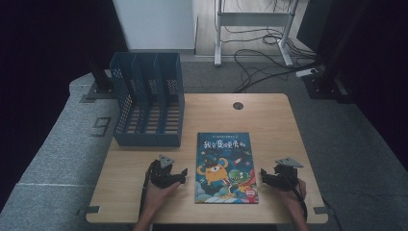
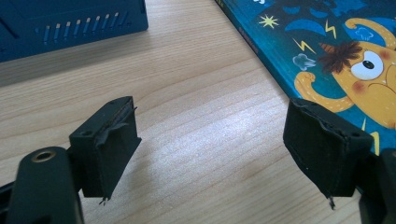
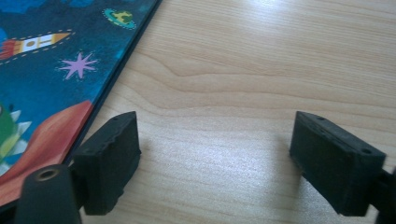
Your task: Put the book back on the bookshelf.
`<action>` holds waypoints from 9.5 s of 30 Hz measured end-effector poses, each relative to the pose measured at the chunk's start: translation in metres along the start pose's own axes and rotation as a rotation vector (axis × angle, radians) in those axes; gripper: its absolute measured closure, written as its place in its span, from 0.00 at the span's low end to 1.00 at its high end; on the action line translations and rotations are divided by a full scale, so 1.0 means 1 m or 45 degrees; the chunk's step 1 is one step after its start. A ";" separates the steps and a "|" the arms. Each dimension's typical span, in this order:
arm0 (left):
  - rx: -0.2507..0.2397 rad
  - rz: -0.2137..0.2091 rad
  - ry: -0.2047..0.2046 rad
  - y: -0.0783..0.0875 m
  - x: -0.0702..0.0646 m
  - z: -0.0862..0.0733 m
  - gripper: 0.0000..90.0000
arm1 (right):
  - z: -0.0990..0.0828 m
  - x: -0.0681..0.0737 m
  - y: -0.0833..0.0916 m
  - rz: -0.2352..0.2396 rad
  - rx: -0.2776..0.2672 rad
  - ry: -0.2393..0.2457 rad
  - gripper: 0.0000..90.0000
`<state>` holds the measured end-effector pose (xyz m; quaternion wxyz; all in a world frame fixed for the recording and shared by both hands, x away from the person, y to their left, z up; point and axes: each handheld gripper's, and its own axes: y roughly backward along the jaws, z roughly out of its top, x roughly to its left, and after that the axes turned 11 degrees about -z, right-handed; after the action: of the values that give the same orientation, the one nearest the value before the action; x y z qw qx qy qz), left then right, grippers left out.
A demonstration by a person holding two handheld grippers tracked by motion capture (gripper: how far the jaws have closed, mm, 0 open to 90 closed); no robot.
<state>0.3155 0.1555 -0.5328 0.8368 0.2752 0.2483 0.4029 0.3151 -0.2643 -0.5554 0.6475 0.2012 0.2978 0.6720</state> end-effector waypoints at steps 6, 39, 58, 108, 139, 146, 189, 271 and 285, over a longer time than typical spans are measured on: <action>0.016 -0.020 -0.009 -0.003 -0.003 0.000 0.20 | 0.000 0.000 0.001 0.003 0.000 0.001 0.19; 0.065 -0.114 -0.122 -0.047 -0.047 0.033 0.21 | 0.044 0.031 -0.018 0.201 -0.064 -0.049 0.27; 0.097 -0.152 -0.111 -0.062 -0.056 0.027 0.17 | 0.034 0.051 -0.023 0.286 -0.008 -0.014 0.29; 0.101 -0.231 -0.100 -0.045 -0.057 0.010 0.22 | 0.042 0.056 -0.016 0.371 0.071 -0.131 0.28; 0.096 -0.273 -0.097 -0.045 -0.053 0.010 0.21 | 0.046 0.054 -0.021 0.396 0.162 -0.283 0.26; 0.101 -0.271 -0.094 -0.045 -0.053 0.010 0.21 | 0.045 0.045 -0.020 0.469 0.196 -0.389 0.28; 0.107 -0.357 -0.030 -0.041 -0.044 0.012 0.19 | 0.048 0.022 -0.019 0.698 0.093 -0.385 0.70; 0.169 -0.444 -0.215 -0.012 -0.087 0.000 0.15 | 0.100 0.036 0.039 0.627 -0.085 -0.184 0.81; 0.218 -0.426 -0.265 -0.006 -0.095 -0.011 0.06 | 0.103 0.036 0.038 0.628 -0.075 -0.192 0.81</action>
<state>0.2598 0.0783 -0.5262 0.8868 0.3403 0.2361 0.2052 0.3511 -0.2131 -0.4579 0.4899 0.2982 0.1709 0.8012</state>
